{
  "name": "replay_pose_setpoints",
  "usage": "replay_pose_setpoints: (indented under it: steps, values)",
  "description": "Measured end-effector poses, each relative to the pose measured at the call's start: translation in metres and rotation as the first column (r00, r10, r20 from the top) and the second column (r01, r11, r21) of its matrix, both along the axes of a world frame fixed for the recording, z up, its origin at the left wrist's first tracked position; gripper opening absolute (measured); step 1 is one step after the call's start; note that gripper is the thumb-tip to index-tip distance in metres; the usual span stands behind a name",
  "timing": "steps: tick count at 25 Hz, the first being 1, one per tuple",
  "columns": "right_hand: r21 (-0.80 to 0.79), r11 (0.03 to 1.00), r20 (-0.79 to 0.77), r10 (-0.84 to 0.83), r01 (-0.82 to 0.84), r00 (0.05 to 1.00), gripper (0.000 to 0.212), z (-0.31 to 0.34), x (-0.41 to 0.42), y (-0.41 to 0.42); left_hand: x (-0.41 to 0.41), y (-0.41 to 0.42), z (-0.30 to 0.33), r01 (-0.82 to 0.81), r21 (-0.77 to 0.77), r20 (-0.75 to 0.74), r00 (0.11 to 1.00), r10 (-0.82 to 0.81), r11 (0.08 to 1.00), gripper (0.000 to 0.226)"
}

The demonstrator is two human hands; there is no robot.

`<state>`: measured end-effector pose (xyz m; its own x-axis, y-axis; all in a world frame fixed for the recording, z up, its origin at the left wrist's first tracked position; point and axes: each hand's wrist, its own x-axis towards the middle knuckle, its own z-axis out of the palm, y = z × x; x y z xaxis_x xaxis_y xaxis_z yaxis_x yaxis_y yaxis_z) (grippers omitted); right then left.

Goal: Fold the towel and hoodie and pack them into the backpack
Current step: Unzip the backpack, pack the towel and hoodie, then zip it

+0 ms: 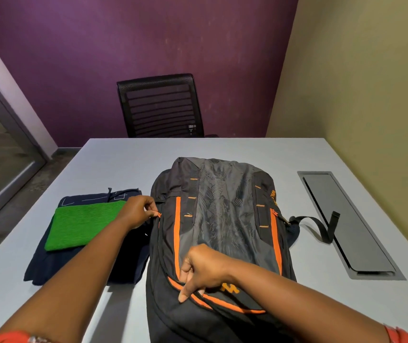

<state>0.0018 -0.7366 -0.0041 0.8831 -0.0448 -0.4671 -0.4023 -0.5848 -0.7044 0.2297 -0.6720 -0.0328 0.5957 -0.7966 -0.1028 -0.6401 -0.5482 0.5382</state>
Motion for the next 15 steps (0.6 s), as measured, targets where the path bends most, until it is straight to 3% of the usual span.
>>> replay_pose_setpoints:
  steps: [3,5,6,8,10,13,15]
  values:
    - [0.15,0.986,-0.065,-0.061,0.07,0.996,0.028,0.007,-0.001,-0.012,-0.003,0.009,0.002,-0.036,-0.147,-0.036,0.999,0.031,0.989,0.02]
    - [0.158,0.986,-0.045,-0.041,0.048,0.998,0.027,0.021,0.0,-0.025,-0.012,0.014,0.016,0.092,-0.146,-0.092,0.99,-0.107,0.985,0.051]
    - [0.135,0.991,-0.021,-0.019,0.022,1.0,0.023,0.033,0.001,-0.031,-0.02,0.017,0.025,0.201,-0.129,-0.192,0.956,-0.223,0.971,0.063]
    - [0.032,0.999,0.041,0.04,-0.042,0.998,0.005,0.059,0.002,-0.042,-0.039,0.022,0.048,0.404,-0.109,-0.452,0.793,-0.408,0.908,0.071]
    - [-0.144,0.988,0.14,0.068,-0.047,0.988,0.012,0.08,0.002,-0.056,-0.053,0.023,0.058,0.469,-0.132,-0.544,0.702,-0.459,0.873,0.065]
    - [-0.207,0.97,0.301,-0.059,0.126,0.952,0.009,0.1,-0.002,-0.07,-0.062,0.011,0.06,0.255,-0.221,-0.37,0.871,-0.323,0.941,0.062]
    - [-0.154,0.971,0.338,-0.12,0.181,0.934,0.012,0.1,-0.008,-0.073,-0.064,-0.003,0.054,0.181,-0.371,-0.248,0.926,-0.285,0.911,0.038]
